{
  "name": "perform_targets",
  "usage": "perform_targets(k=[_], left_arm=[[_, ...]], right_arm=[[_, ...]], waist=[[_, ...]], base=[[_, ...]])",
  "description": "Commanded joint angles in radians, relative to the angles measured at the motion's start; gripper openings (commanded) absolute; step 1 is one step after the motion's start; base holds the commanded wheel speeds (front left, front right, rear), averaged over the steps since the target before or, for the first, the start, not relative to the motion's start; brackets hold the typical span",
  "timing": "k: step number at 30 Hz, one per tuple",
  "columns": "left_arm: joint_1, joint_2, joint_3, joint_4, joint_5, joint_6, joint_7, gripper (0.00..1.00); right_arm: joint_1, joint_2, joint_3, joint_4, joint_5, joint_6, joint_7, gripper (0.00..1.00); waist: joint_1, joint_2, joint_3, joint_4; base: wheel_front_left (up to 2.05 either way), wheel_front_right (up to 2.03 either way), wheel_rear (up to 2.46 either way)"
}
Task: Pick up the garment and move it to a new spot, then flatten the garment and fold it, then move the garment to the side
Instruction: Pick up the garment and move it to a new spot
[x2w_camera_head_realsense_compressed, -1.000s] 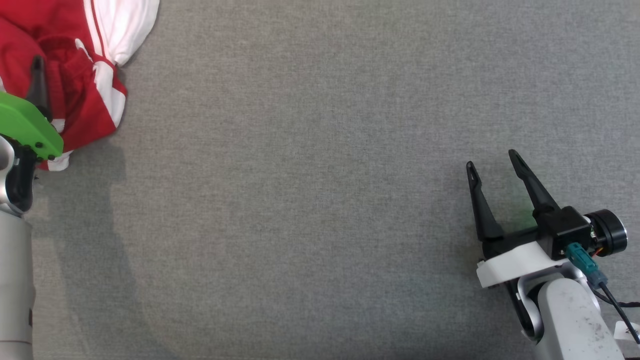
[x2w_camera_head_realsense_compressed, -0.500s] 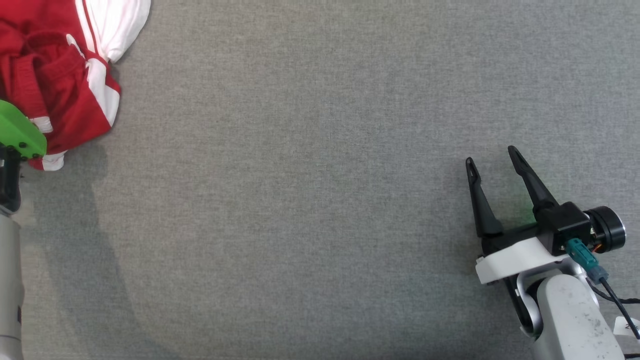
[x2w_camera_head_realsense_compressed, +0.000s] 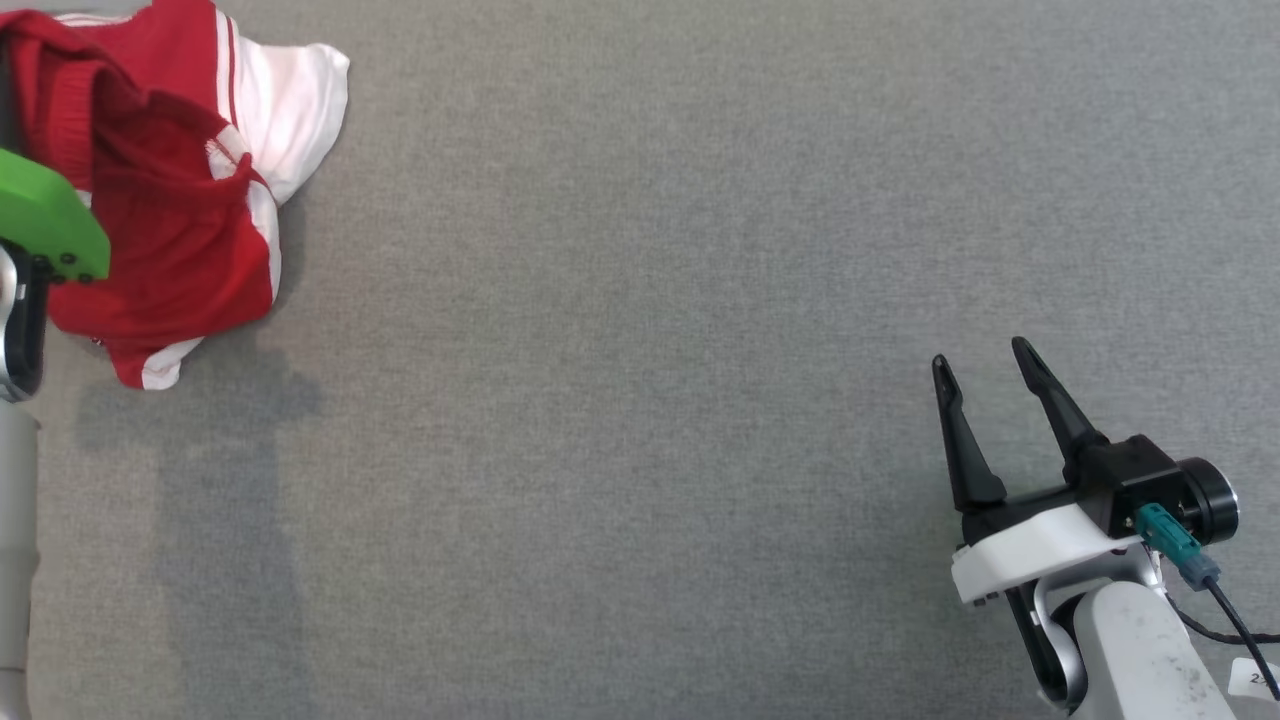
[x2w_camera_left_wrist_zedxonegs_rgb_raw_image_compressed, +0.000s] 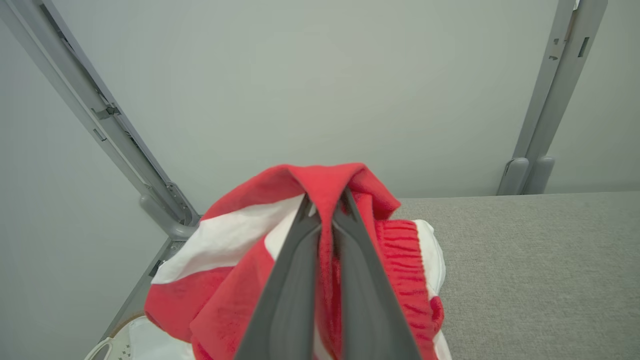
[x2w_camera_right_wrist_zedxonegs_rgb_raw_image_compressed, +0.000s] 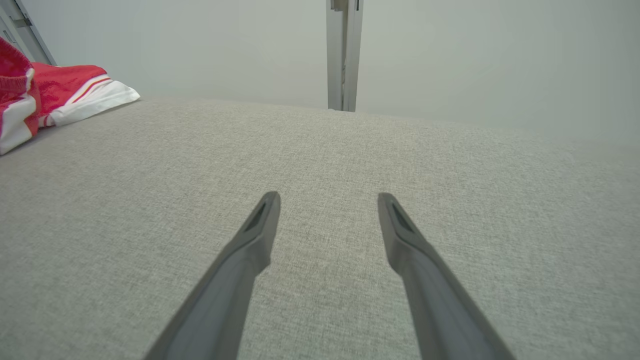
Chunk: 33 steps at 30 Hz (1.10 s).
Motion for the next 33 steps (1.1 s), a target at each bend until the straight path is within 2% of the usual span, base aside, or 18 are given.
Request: perform_targets(k=[1, 9, 14, 19, 22, 24, 29, 33], left_arm=[[-0.014, 0.014, -0.018, -0.026, 0.023, -0.002, 0.007, 0.00], [-0.017, -0.039, -0.147, -0.214, 0.054, -0.009, 0.078, 0.00], [-0.042, -0.115, -0.249, -0.336, 0.022, -0.012, 0.110, 0.00], [-0.079, -0.189, -0.376, -0.396, -0.046, -0.013, 0.090, 0.00], [-0.095, -0.252, -0.427, -0.393, -0.134, -0.013, 0.069, 0.00], [-0.102, -0.273, -0.447, -0.376, -0.175, -0.013, 0.059, 0.00], [-0.051, -0.275, -0.515, -0.287, -0.212, -0.013, 0.027, 0.00], [-0.015, -0.238, -0.548, -0.163, -0.204, -0.012, -0.018, 0.00]], right_arm=[[0.019, -0.004, -0.005, 0.005, 0.014, 0.000, -0.005, 1.00], [0.068, -0.004, -0.024, 0.018, 0.054, 0.000, -0.005, 1.00], [0.093, -0.004, -0.042, 0.027, 0.070, 0.000, -0.005, 1.00], [0.094, -0.004, -0.049, 0.029, 0.075, 0.000, -0.005, 1.00], [0.086, -0.004, -0.055, 0.025, 0.079, 0.000, -0.005, 1.00], [0.081, -0.004, -0.059, 0.024, 0.080, 0.000, -0.005, 1.00], [0.070, -0.004, -0.067, 0.021, 0.085, 0.000, -0.005, 1.00], [0.058, -0.004, -0.073, 0.016, 0.090, 0.000, -0.005, 1.00]], waist=[[0.0000, 0.0000, -0.085, -0.029], [0.0000, 0.0000, -0.189, -0.096], [0.0000, 0.0000, -0.222, -0.140], [0.0000, 0.0000, -0.233, -0.184], [0.0000, 0.0000, -0.229, -0.208], [0.0000, 0.0000, -0.222, -0.220], [0.0000, 0.0000, -0.191, -0.243], [0.0000, 0.0000, -0.148, -0.249]], base=[[0.00, 0.00, 0.00], [0.00, 0.00, 0.00], [0.00, 0.00, 0.00], [0.00, 0.00, 0.00], [0.00, 0.00, 0.00], [0.00, 0.00, 0.00], [0.00, 0.00, 0.00], [0.00, 0.00, 0.00]])
